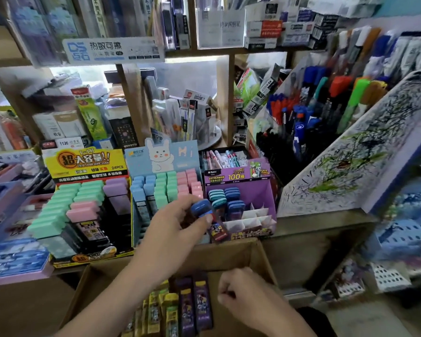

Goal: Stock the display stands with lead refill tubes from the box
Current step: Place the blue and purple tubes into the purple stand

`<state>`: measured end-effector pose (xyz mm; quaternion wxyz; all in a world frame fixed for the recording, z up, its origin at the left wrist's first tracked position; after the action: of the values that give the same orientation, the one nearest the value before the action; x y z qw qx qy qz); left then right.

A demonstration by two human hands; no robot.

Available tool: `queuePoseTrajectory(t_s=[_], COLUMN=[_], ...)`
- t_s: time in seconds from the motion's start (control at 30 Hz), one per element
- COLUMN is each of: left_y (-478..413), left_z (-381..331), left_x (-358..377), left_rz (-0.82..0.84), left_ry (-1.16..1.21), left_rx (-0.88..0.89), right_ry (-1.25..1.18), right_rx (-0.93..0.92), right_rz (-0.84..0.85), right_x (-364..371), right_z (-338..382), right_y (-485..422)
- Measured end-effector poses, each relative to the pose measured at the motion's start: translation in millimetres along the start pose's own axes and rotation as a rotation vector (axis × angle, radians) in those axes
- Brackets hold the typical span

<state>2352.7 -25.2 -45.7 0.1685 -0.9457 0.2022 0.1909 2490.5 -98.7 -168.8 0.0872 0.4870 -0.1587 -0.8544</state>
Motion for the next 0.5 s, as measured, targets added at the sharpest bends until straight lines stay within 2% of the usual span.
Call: queuePoseTrajectory(t_s=[0.27, 0.5], left_y=[-40.3, -59.5], left_z=[-20.4, -23.9], left_x=[18.4, 28.0], left_rz=[0.033, -0.023], left_ry=[-0.189, -0.418], left_rx=[0.099, 0.21], right_ry=[-0.032, -0.072], right_rx=[0.001, -0.01], right_rz=[0.058, 0.057], right_x=[0.0, 1.9], right_z=[2.5, 2.0], right_y=[4.4, 4.6])
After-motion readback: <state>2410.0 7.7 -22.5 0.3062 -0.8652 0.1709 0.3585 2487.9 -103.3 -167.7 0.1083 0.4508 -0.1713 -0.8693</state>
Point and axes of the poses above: each hand's wrist, its own y-axis away from the middle knuckle, its own x-axis out of the palm, z = x × y, the point moved 6 cm from there along -y, towards the middle knuckle, and after that the axes turned 1 degree about y, right-handed, at the moved point
